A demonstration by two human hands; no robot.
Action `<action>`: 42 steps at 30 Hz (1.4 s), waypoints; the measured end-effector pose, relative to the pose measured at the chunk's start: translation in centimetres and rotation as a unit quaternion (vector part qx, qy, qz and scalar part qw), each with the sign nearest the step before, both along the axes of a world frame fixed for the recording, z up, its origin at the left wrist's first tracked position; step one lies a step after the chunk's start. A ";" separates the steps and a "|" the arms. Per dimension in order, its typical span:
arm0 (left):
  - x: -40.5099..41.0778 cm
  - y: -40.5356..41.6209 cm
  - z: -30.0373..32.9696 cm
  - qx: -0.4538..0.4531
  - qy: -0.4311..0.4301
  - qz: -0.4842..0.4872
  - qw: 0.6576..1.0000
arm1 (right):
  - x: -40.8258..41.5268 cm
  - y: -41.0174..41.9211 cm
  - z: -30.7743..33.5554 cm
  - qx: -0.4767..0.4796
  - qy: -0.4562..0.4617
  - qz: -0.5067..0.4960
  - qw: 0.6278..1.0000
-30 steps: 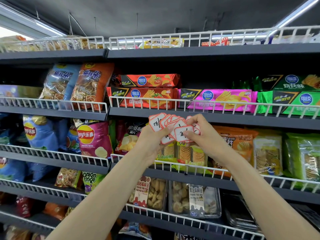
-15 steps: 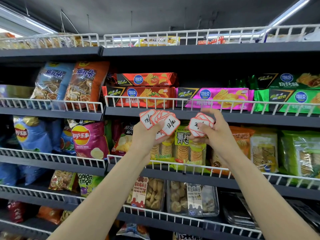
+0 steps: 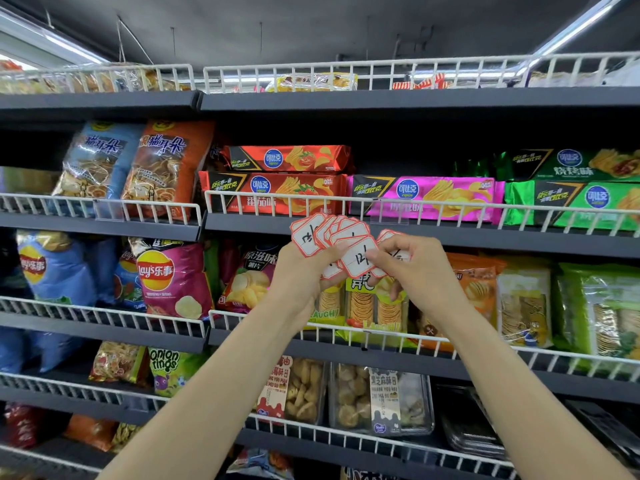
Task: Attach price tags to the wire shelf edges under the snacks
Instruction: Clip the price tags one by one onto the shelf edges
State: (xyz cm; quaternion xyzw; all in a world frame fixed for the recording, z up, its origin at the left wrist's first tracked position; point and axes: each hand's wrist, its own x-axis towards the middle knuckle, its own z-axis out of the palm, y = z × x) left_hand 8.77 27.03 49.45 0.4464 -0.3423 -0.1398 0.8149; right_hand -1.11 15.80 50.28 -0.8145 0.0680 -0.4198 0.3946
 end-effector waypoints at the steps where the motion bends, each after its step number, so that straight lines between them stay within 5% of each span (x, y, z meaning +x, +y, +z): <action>1: 0.0 0.0 0.0 -0.006 0.009 -0.008 1.000 | 0.0 -0.1 0.0 0.008 0.002 0.007 1.000; 12: 1.0 0.0 -0.1 -0.019 0.037 0.014 0.999 | -0.2 -1.5 -0.3 0.088 -0.038 0.013 0.995; 25: 0.1 -1.0 -0.1 0.017 -0.019 0.012 1.000 | 0.1 -0.9 -0.1 0.011 -0.018 0.020 1.000; 34: 0.2 -1.2 0.1 -0.014 0.038 -0.010 0.999 | -0.1 -1.2 0.1 -0.009 0.017 0.003 1.000; 42: 0.7 -0.8 0.1 -0.009 0.021 0.015 1.000 | -0.6 -1.7 0.3 -0.003 -0.043 -0.036 0.998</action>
